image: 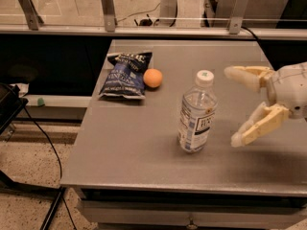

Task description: Knock blue plastic bottle over

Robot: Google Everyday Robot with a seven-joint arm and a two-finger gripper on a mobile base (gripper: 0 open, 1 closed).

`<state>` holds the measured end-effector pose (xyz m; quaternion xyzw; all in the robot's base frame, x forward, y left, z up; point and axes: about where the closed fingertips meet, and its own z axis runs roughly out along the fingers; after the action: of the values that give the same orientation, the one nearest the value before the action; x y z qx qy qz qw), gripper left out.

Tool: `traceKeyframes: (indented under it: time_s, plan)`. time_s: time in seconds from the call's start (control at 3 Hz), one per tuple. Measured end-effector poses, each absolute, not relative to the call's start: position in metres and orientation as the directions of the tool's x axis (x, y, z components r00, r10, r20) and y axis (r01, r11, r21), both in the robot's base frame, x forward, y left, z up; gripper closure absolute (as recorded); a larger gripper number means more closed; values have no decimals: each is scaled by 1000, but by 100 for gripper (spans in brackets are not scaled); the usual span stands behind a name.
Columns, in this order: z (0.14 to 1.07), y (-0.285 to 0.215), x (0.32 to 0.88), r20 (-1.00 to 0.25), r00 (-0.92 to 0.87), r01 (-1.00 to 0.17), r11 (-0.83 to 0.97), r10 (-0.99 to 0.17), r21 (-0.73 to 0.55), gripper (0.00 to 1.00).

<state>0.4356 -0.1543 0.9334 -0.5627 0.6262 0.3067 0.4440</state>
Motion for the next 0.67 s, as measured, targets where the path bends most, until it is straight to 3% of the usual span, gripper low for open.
traceKeyframes:
  time_s: [0.67]
  plan:
    - [917, -103, 432, -945, 31, -991, 112, -327, -72, 0]
